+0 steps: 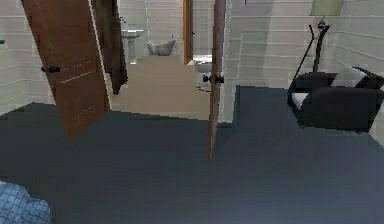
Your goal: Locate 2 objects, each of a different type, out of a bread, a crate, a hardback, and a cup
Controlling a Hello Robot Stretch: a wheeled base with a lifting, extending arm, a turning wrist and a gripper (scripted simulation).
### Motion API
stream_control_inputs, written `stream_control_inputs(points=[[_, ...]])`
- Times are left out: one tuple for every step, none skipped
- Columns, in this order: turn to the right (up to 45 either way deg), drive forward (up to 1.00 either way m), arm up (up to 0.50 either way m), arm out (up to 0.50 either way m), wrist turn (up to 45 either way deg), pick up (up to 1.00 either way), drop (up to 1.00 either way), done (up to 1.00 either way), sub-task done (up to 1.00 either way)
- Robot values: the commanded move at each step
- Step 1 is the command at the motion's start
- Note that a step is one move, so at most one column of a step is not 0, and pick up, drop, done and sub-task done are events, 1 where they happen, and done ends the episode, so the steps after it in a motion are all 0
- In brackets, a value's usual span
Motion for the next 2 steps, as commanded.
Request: stream_control_inputs(points=[[0.0, 0.20, 0.00, 0.00, 0.0, 0.00, 0.00, 0.00, 0.00], [-21.0, 0.00, 0.00, 0.00, 0.0, 0.00, 0.00, 0.00, 0.00]])
